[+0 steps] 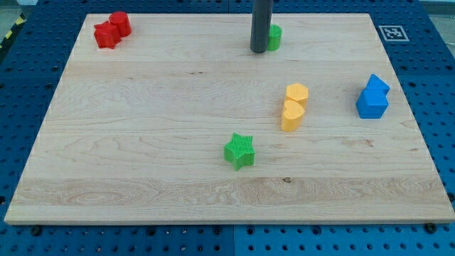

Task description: Move green circle towards top right

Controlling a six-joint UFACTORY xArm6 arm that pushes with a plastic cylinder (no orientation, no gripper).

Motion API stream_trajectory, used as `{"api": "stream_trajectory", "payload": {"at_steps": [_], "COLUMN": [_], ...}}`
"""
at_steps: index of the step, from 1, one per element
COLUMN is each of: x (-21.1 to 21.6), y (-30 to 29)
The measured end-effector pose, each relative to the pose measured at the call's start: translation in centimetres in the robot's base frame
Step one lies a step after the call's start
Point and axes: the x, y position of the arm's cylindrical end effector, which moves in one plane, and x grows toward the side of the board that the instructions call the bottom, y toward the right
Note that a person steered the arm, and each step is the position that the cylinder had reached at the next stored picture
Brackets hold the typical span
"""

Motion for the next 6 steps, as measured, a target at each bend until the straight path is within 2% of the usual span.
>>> {"api": "stream_trajectory", "payload": {"at_steps": [3, 4, 6], "x": [-0.8, -1.1, -4.7], "y": [3.3, 0.7, 6.4]}}
